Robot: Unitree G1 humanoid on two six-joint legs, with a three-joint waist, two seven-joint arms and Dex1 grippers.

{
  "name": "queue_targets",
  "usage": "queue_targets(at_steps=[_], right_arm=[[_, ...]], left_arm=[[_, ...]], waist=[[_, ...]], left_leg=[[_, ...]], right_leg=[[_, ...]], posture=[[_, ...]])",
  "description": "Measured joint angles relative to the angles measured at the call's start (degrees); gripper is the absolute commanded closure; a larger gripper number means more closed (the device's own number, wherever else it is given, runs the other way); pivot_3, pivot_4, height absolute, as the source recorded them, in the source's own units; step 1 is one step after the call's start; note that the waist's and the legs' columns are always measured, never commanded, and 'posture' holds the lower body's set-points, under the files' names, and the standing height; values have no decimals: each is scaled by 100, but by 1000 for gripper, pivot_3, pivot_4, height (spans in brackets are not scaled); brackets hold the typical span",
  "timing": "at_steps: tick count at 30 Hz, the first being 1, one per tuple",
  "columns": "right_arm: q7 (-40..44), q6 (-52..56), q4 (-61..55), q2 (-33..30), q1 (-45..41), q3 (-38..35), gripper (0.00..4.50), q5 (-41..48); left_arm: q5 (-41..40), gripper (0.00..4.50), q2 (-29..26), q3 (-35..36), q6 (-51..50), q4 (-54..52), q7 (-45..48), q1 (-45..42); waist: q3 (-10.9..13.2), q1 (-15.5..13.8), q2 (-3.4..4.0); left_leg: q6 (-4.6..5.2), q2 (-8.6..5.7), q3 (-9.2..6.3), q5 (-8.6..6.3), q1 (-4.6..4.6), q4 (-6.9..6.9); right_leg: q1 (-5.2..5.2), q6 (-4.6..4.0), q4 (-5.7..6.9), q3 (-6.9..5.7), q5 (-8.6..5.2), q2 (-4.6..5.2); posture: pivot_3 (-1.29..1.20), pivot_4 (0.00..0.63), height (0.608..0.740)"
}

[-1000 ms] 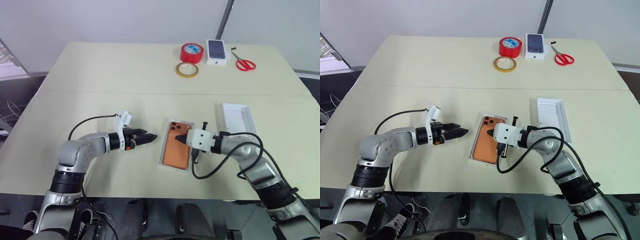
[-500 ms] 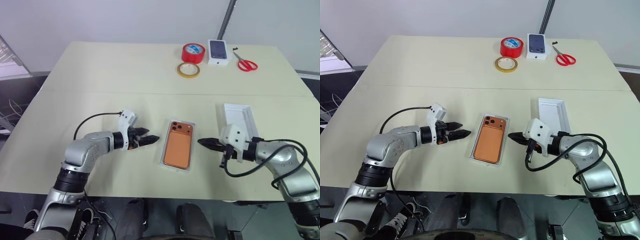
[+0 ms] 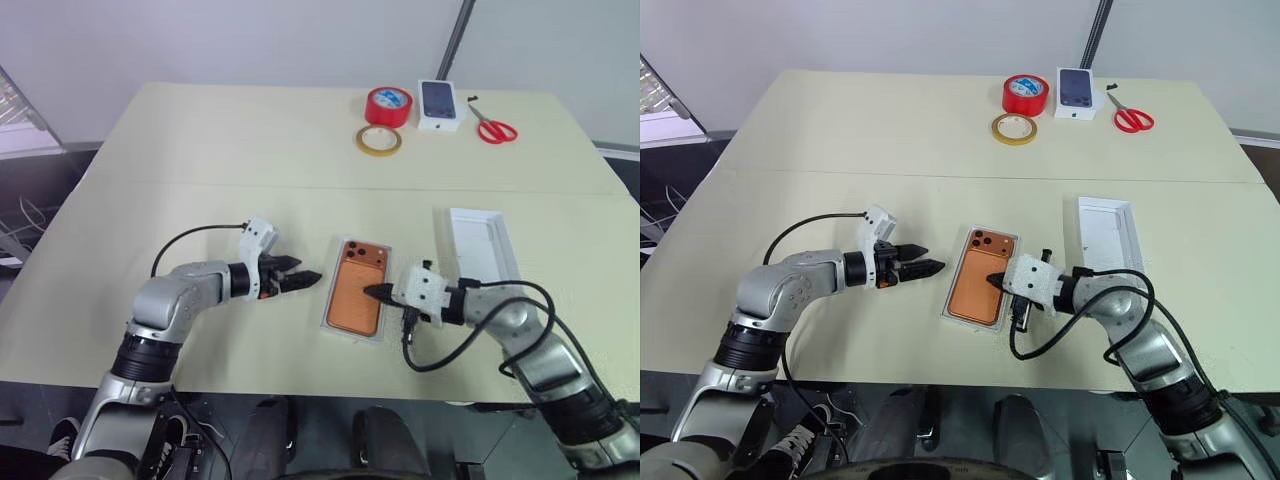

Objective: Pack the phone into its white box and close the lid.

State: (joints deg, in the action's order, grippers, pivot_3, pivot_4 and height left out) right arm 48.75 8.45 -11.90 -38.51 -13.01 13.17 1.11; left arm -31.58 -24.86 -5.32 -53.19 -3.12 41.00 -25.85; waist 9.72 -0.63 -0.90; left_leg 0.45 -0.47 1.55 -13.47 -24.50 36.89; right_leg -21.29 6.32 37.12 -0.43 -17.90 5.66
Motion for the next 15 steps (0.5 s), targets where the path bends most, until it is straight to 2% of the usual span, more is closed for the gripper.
queue_targets(at_steps=[6, 8, 11, 15], right_arm=[[8, -58, 106, 79, -93, 16, 4500, -56], [80, 101, 81, 109, -19, -102, 4500, 212], [207, 430, 36, 74, 172, -514, 4500, 706], [268, 618, -61, -307, 360, -1097, 4500, 930]], left_arm=[[-3, 763, 26, 0, -29, -150, -52, 89], [1, 763, 23, -13, -18, -162, -50, 100], [119, 1547, 13, -61, 71, -161, -91, 93], [627, 3517, -254, -399, 620, -94, 16, 76]], waist=[[0, -3, 0], [0, -8, 0], [1, -9, 0], [1, -5, 1]], left_leg=[[0, 0, 0, 0, 0, 1], [0, 0, 0, 0, 0, 1], [1, 0, 0, -1, -1, 3], [1, 0, 0, -1, -1, -2]], right_leg=[[2, 9, 0, -1, 5, -1], [3, 10, 0, -1, 5, -1], [4, 11, -1, -1, 6, 1], [1, 6, -1, 0, 3, 0]], posture=[[0, 150, 728], [0, 150, 728], [0, 150, 728], [0, 150, 728]])
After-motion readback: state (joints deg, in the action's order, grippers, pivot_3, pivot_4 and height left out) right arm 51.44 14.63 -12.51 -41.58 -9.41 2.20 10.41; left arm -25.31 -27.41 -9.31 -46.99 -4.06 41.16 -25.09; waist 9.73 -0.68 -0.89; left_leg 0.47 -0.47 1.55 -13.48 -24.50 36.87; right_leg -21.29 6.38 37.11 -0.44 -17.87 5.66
